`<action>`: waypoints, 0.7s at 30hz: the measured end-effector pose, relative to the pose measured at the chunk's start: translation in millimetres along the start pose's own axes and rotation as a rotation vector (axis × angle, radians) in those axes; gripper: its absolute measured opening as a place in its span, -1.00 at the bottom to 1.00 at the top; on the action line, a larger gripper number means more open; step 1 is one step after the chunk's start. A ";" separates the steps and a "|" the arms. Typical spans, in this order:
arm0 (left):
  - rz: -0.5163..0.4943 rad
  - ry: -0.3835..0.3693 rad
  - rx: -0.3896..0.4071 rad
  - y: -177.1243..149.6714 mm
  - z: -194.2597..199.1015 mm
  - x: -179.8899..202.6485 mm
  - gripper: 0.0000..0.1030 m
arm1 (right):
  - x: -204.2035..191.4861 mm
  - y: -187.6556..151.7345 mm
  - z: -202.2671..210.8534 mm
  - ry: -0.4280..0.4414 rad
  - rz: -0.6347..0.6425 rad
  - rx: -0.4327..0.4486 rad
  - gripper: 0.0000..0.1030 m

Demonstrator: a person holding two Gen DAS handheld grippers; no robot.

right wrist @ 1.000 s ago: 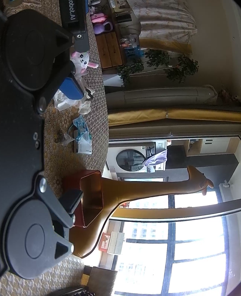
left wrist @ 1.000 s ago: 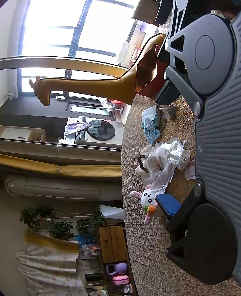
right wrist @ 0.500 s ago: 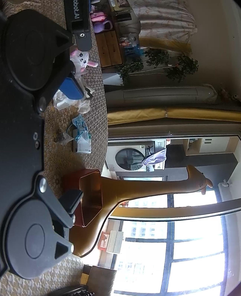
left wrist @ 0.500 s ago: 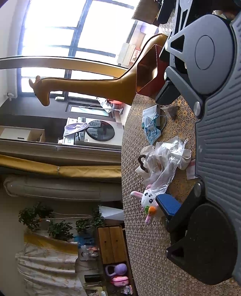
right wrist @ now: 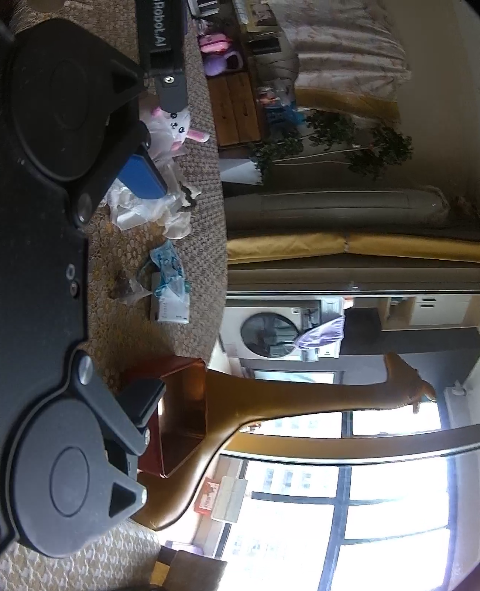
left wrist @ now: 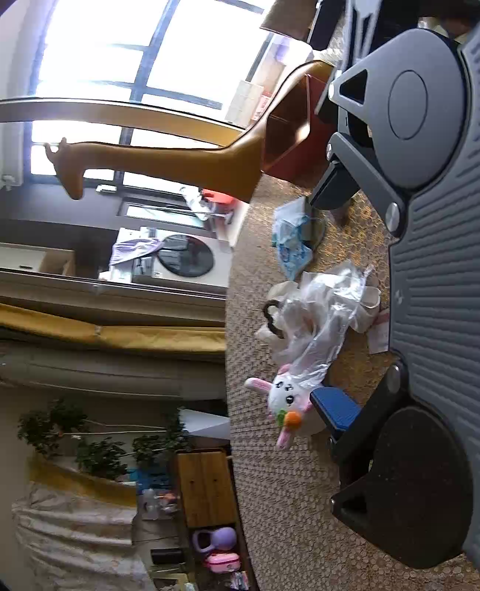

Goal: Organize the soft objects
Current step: 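Grasp the pink-and-white sachet with the left tool while the right tool grasps the tea bag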

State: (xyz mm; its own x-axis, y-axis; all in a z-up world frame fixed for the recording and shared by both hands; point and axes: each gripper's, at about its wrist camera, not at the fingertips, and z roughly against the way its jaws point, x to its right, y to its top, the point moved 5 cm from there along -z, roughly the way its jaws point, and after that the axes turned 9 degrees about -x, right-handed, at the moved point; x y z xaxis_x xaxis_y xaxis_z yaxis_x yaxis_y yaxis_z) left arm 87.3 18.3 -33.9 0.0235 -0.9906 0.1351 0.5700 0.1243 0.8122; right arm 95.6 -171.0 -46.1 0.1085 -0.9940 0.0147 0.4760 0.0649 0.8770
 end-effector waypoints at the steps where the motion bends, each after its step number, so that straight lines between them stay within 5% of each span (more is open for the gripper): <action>1: -0.007 0.009 -0.013 -0.3 -6.2 -0.9 1.00 | 0.4 0.7 -5.9 0.001 -0.003 -0.010 0.99; 12: -0.065 0.041 -0.114 -10.6 -62.5 -12.1 1.00 | 0.2 4.0 -68.6 0.072 0.021 -0.146 0.77; 21: 0.000 0.076 -0.233 -24.5 -102.7 -28.0 1.00 | 1.1 1.3 -128.8 0.108 0.054 -0.276 0.62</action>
State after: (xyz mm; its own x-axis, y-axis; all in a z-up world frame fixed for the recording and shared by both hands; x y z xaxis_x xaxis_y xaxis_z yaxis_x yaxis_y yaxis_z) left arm 157.0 37.1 -115.9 0.0798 -0.9932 0.0849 0.7440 0.1160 0.6580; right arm 208.7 -160.7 -106.8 0.2248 -0.9744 -0.0062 0.6849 0.1534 0.7123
